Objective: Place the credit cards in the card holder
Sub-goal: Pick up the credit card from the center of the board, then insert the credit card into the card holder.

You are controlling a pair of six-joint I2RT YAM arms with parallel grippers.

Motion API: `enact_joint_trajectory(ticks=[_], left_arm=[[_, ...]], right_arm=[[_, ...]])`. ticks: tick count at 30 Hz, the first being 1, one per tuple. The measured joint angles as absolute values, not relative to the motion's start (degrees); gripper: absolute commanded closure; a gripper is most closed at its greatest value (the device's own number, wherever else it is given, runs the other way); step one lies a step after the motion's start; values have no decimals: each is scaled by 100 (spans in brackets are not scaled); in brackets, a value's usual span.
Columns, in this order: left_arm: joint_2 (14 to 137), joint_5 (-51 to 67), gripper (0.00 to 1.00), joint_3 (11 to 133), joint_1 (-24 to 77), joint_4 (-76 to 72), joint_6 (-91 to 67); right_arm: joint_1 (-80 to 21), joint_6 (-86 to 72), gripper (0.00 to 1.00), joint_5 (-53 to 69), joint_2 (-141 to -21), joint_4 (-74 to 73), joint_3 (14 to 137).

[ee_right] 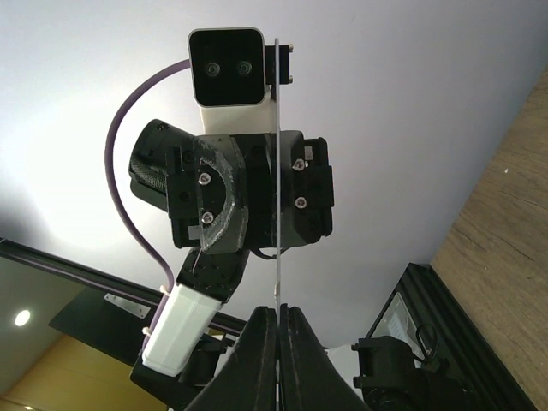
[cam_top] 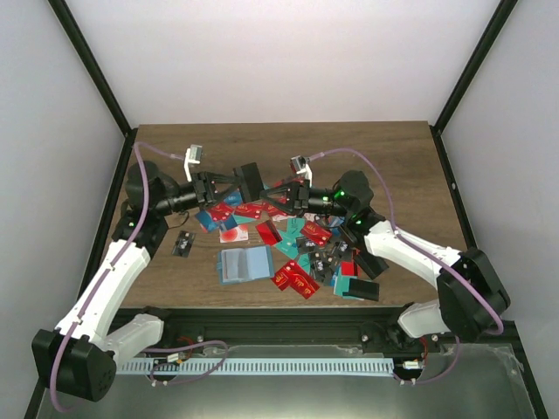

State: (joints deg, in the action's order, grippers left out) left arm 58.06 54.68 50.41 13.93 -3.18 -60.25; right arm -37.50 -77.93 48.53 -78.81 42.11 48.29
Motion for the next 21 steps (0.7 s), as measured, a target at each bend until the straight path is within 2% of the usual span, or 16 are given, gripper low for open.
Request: enact_joint_trajectory(ticks=[4,6,10,15,18,21], left_arm=[[5806,5457,96,5035,1420,-349,-6053],[5806,5443,96,5030,1431,-355,-6060],[5804,5411,96,4995,1441,-340,-6027],[5714,5282,96,4904,1463,32,-5780],[5647,5124,96,4895,1463,587,-5437],[5627,4941,96,4895,1461,1227,-5033]], right_arm=[[-3765,-7791,99,4834,-7881,4215,4829],[-3767,-7791,96,4836,-7881,4224,4829],[-3769,-7776,77,4840,-7885,4174,4829],[-3782,-7459,39,4834,-7872,3688,4829],[-3750,-7004,29,4792,-7830,2963,4875],[-3625,-6534,25,4718,-7721,2123,4897]])
